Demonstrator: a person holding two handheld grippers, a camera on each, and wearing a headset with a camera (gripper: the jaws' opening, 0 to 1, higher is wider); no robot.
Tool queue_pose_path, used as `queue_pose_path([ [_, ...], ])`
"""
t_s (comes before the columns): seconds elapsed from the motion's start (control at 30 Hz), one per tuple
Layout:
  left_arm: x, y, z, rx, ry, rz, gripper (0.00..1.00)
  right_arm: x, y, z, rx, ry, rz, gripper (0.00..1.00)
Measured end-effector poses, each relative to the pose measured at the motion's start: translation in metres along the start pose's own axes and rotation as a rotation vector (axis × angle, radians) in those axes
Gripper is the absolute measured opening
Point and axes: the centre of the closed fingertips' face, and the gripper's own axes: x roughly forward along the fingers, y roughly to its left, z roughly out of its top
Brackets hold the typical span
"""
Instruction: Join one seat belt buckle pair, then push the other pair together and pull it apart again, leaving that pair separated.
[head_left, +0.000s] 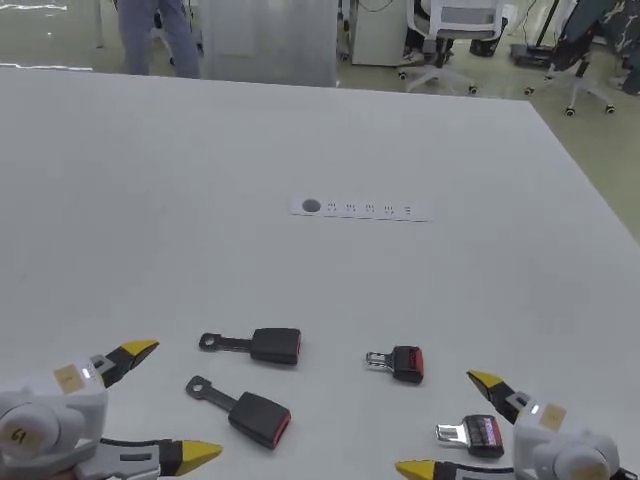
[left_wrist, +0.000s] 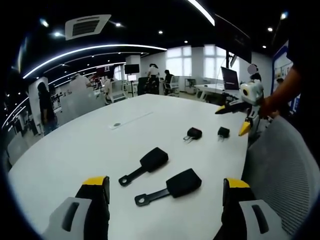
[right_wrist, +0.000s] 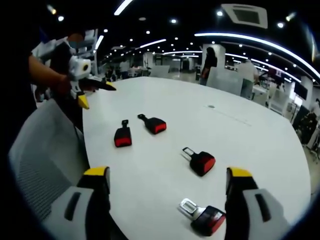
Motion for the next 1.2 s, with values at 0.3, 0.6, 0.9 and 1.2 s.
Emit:
queue_pose_path([
  [0.3, 0.003, -0.002, 0.001, -0.003, 0.002, -0.002, 0.96, 0.001, -0.002, -0.001, 0.004, 0.006, 0.002, 0.98],
  [0.6, 0.012, -0.007, -0.002, 0.025, 0.028, -0.028, 0.95, 0.002, -0.005, -0.006, -0.007, 0.019, 0.021, 0.98],
  [0.9, 0.023, -0.007, -0.005, 0.051, 0.049, -0.054, 0.95, 0.000, -0.014, -0.018, 0.002, 0.045, 0.035, 0.97],
  [1.2, 0.036, -0.009, -0.008, 0.103, 0.079, -0.100, 0.92, -0.003, -0.024, -0.029, 0.000, 0.083, 0.060, 0.95],
])
